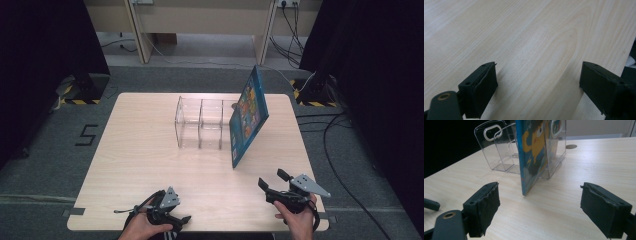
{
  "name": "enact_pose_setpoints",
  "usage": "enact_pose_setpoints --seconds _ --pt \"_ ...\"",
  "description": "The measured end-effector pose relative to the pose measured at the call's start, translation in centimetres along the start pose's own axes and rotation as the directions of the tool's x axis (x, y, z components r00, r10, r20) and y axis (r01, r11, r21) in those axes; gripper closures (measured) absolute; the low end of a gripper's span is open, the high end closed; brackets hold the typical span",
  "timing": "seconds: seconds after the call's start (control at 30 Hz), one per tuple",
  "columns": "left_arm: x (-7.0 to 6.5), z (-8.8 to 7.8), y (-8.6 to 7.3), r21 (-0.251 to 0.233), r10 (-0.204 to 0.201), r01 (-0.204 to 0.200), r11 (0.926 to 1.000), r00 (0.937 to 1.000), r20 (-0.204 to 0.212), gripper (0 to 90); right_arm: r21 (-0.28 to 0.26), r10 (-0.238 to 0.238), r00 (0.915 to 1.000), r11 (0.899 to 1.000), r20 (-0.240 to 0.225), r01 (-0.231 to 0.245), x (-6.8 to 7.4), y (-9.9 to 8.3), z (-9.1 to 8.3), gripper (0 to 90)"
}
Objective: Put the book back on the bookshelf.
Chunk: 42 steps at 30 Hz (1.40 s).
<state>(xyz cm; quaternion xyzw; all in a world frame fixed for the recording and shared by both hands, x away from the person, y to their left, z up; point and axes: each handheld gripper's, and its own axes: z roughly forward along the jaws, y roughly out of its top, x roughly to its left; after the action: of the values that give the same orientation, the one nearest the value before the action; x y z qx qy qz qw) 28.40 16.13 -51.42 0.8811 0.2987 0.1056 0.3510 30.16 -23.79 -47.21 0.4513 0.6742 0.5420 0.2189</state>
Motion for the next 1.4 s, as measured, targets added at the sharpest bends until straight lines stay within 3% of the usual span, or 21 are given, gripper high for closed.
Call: enact_pose_setpoints --seconds 0.4,0.63,0.73,1.2,1.3,1.4 --pt "0.0 0.0 0.0 -0.002 0.003 -0.003 1.0000 1.0000 0.002 13.1 0.028 -0.003 1.0000 1.000 0.002 0.003 -0.2 -0.8 -1.5 15.6" --pt "0.0 0.0 0.0 -0.003 0.003 -0.003 1.0000 1.0000 0.002 13.1 0.064 -0.039 0.9990 0.997 0.022 0.038 -0.3 -1.1 -2.2 15.6" --pt "-0.1 0.0 0.0 -0.004 0.003 -0.003 1.0000 1.0000 0.002 13.0 0.102 -0.093 0.9954 0.991 0.021 0.090 -0.2 -1.4 -2.4 15.6" --pt "-0.1 0.1 0.0 -0.006 0.005 -0.005 1.0000 1.0000 0.003 12.7 0.172 -0.108 0.9942 0.979 -0.001 0.106 -0.1 -2.4 -3.2 15.6" --pt "-0.1 0.1 0.0 -0.007 0.005 -0.005 1.0000 1.0000 0.004 12.7 0.233 -0.129 0.9916 0.964 -0.006 0.127 -0.2 -2.9 -3.4 15.7" --pt "-0.1 0.1 0.0 -0.007 0.006 -0.006 1.0000 1.0000 0.004 12.7 0.260 -0.148 0.9890 0.955 -0.009 0.145 -0.1 -3.2 -3.5 15.9"
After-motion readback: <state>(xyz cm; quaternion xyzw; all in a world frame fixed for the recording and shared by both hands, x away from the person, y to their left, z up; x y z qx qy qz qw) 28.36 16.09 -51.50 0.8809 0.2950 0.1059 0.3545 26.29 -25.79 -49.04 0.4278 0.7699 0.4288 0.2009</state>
